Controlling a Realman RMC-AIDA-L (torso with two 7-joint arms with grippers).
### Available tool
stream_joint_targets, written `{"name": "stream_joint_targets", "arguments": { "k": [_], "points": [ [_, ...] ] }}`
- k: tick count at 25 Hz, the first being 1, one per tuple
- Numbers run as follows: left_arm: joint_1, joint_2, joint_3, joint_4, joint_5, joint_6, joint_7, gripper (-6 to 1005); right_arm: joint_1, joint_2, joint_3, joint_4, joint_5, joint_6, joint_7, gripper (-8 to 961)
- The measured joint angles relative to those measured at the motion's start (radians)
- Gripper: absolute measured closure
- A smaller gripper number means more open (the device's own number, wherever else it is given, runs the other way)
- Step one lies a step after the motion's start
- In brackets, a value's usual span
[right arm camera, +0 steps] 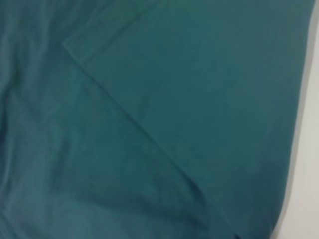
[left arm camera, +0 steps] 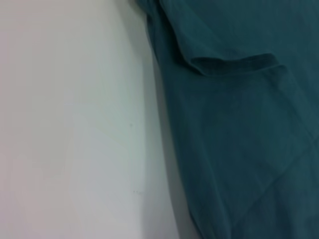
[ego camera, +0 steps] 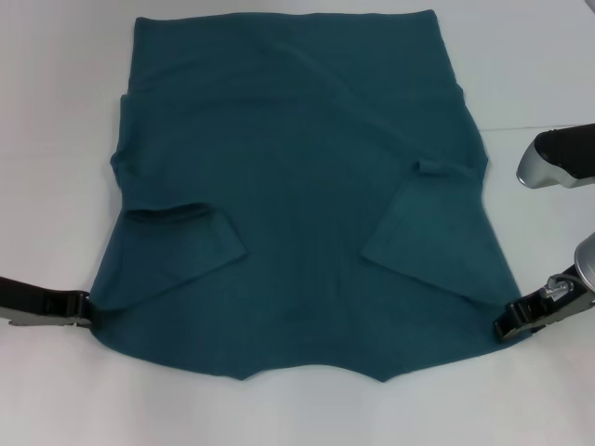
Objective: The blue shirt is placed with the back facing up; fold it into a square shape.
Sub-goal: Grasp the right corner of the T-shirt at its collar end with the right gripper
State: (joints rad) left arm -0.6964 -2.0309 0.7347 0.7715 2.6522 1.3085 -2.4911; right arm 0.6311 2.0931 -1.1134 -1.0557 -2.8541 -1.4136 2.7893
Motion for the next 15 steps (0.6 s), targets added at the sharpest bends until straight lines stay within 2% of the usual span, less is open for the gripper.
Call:
{"name": "stream_joint_targets", "arguments": {
  "k": [4, 15],
  "points": [
    [0.0, 0.0, 0.0, 0.0, 0.0, 0.002, 0.001, 975, 0.002, 0.001, -0.004, 0.003, 0.011, 0.004, -0.016, 534],
    [-0.002, 0.0, 0.0, 0.001, -0.002, 0.008, 0.004, 976, 0.02, -0.001, -0.003, 0.003, 0.027, 0.002, -0.034, 771]
  ]
}}
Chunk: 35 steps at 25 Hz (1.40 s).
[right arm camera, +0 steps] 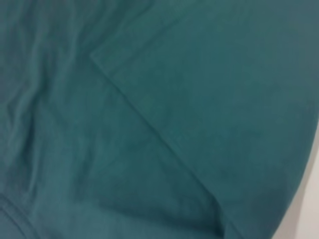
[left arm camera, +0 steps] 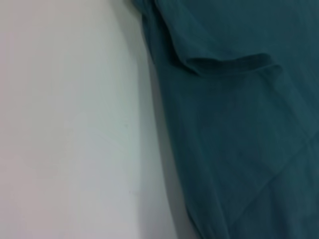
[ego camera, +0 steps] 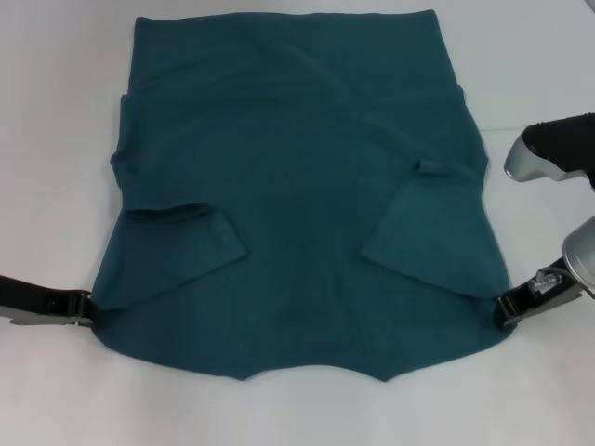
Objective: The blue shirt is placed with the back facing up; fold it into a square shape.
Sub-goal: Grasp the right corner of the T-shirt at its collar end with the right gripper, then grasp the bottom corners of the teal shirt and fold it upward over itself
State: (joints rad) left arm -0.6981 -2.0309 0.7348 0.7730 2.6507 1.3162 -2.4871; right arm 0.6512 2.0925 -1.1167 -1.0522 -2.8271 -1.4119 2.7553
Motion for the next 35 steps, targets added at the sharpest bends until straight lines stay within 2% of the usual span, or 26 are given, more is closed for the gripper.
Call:
{"name": "stream_joint_targets", "arguments": {
  "k": [6, 14, 20, 26, 29, 35],
  "points": [
    [0.0, 0.001, -0.011, 0.006, -0.005, 0.004, 0.0, 976, 0.017, -0.001, 0.0, 0.001, 0.0, -0.017, -0.032, 887],
    [0.028, 0.0, -0.026, 0.02, -0.007, 0.048, 0.01, 976, 0.023, -0.005, -0.004, -0.014, 0.0, -0.06, -0.062, 887],
    [0.083, -0.007, -0.081, 0.085, -0.04, 0.126, 0.021, 975, 0.024, -0.002, -0.005, -0.038, 0.0, -0.107, -0.068, 887],
    [0.134, -0.008, -0.185, 0.113, -0.066, 0.234, 0.056, 975, 0.019, -0.002, -0.002, -0.079, 0.0, -0.178, -0.081, 888],
    [0.16, -0.013, -0.224, 0.11, -0.067, 0.276, 0.073, 976, 0.011, -0.002, 0.005, -0.105, 0.002, -0.216, -0.095, 888],
    [0.214, -0.028, -0.234, 0.115, -0.068, 0.33, 0.079, 976, 0.005, -0.002, 0.016, -0.131, 0.018, -0.295, -0.136, 887]
  ]
}}
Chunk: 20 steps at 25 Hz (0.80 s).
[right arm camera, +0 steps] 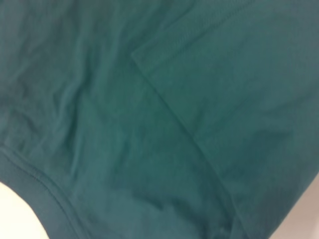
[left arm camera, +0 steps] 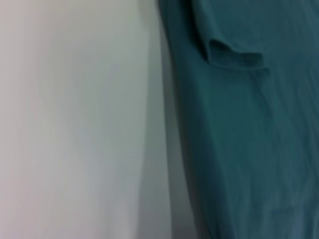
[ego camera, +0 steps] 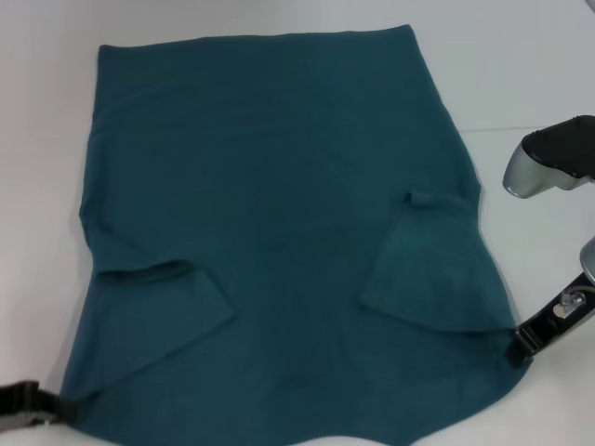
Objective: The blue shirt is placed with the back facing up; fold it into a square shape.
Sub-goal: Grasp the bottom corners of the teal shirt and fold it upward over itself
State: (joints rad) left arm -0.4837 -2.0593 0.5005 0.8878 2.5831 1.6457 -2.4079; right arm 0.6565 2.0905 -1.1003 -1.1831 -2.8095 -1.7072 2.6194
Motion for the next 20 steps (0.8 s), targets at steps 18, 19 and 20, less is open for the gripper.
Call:
{"name": "stream_joint_targets", "arguments": {
  "k": [18, 19, 20],
  "points": [
    [0.051, 0.005, -0.027, 0.0, 0.047, 0.153, 0.012, 976, -0.045, -0.002, 0.03, -0.011, 0.003, -0.143, -0.068, 888],
    [0.051, 0.005, -0.027, 0.0, 0.053, 0.157, 0.012, 976, -0.047, -0.002, 0.035, -0.013, 0.003, -0.143, -0.07, 888],
    [0.051, 0.005, -0.027, 0.0, 0.058, 0.169, 0.013, 976, -0.048, -0.002, 0.04, -0.015, 0.004, -0.144, -0.072, 888]
  ]
}}
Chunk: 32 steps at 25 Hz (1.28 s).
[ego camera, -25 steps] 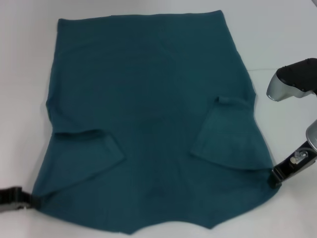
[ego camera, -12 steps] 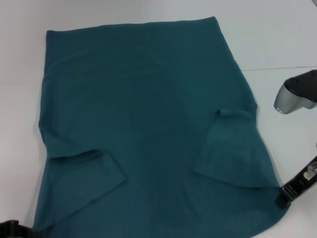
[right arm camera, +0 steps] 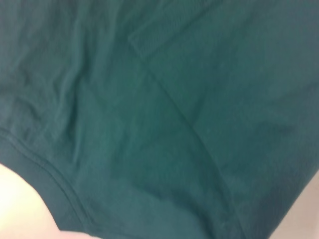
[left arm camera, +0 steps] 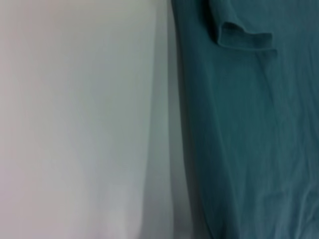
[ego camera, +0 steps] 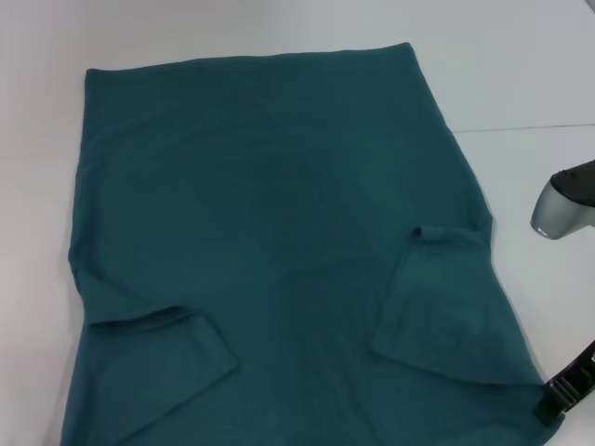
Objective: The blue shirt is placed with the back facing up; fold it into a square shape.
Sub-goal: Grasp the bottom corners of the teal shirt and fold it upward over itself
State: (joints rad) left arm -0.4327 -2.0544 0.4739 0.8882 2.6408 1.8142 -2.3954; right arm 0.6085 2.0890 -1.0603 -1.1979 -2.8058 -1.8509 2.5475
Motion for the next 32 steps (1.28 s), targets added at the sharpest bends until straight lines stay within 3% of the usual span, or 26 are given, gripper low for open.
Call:
{"name": "stream_joint_targets", "arguments": {
  "k": [6, 32],
  "points": [
    [0.0, 0.001, -0.011, 0.001, 0.001, 0.049, 0.018, 976, -0.002, 0.003, 0.049, -0.001, 0.012, -0.007, -0.038, 887],
    [0.026, 0.008, -0.022, 0.043, 0.07, 0.255, 0.041, 976, -0.065, -0.001, 0.065, -0.015, 0.083, -0.133, -0.082, 887]
  ]
}}
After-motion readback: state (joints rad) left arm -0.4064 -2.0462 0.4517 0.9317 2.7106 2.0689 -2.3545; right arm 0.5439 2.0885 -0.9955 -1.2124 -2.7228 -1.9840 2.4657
